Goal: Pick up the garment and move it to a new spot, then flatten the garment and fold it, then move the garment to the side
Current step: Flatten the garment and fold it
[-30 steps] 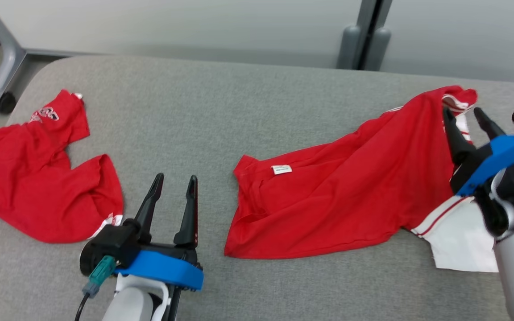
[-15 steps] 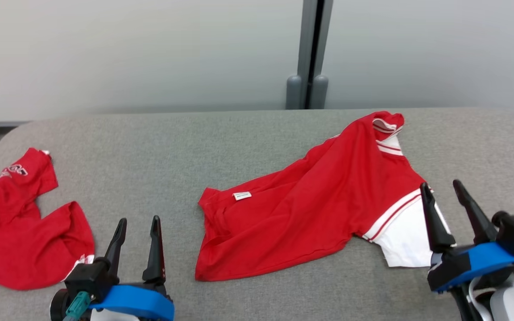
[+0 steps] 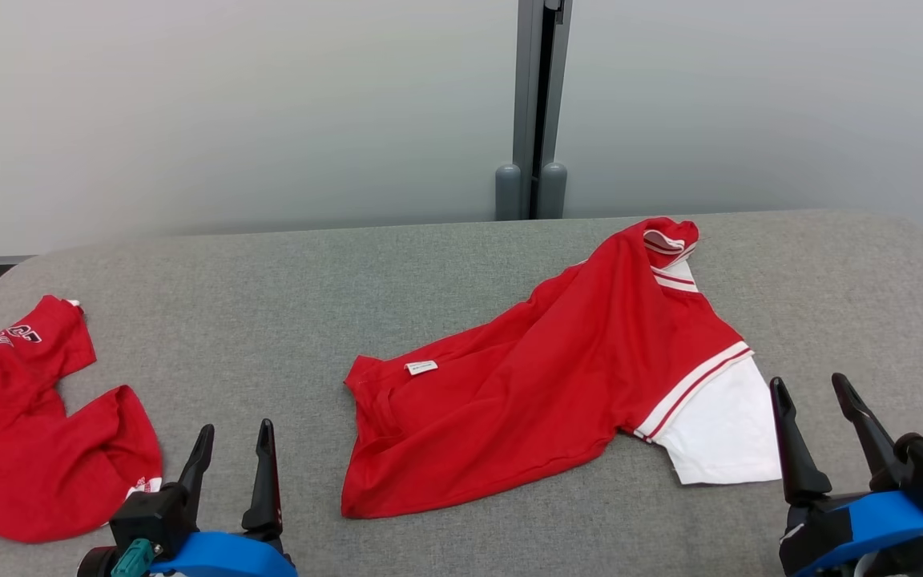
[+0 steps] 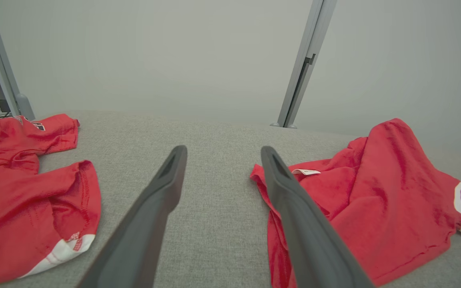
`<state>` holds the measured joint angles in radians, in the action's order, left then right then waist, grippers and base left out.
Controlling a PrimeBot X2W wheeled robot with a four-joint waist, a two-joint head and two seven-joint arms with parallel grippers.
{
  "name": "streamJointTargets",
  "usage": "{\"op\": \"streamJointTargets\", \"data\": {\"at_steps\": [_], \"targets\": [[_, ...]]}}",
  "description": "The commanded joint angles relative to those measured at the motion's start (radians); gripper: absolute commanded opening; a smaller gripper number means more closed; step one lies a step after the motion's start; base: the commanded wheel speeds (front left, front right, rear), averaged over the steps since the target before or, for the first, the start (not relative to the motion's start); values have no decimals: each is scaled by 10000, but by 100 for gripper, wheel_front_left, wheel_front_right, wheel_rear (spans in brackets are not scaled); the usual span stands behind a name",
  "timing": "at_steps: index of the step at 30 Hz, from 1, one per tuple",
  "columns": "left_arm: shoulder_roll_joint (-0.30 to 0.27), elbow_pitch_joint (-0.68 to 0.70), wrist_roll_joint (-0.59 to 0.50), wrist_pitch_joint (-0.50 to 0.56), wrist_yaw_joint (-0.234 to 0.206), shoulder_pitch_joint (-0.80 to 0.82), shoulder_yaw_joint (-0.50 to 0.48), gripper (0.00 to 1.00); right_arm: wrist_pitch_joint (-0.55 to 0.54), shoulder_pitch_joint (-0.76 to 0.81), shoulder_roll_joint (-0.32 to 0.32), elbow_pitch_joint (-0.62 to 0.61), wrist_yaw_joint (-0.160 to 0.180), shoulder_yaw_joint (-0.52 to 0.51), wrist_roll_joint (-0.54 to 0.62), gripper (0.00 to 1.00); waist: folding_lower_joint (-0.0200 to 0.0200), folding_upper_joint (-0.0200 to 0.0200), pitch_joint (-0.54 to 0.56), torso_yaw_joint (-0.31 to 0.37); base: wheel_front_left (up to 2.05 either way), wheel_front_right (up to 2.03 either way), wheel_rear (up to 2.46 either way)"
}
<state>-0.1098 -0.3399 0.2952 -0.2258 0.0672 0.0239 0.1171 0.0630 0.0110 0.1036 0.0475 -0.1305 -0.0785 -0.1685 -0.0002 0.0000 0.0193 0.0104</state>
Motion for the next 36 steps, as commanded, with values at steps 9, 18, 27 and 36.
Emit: {"op": "streamJointTargets", "data": {"at_steps": [9, 18, 27, 36], "targets": [[-40, 68, 98, -21, -82, 0, 104, 100, -77, 244, -201, -186, -5, -129, 62, 100, 2, 0, -19, -39, 0, 0, 0], [-28, 148, 109, -7, -122, 36, 291, 100, -277, 307, -278, -232, -5, -320, 85, 100, 2, 0, -58, -132, 0, 0, 0], [238, -598, 264, 701, 350, 103, 1457, 100, -1179, 196, -387, 281, -5, -883, -39, 100, 2, 0, -282, -199, 0, 0, 0], [469, -2417, 682, 995, 290, 832, 2032, 100, -1752, -714, -427, 2101, -5, -1392, 477, 100, 2, 0, -939, -158, 0, 0, 0]]}}
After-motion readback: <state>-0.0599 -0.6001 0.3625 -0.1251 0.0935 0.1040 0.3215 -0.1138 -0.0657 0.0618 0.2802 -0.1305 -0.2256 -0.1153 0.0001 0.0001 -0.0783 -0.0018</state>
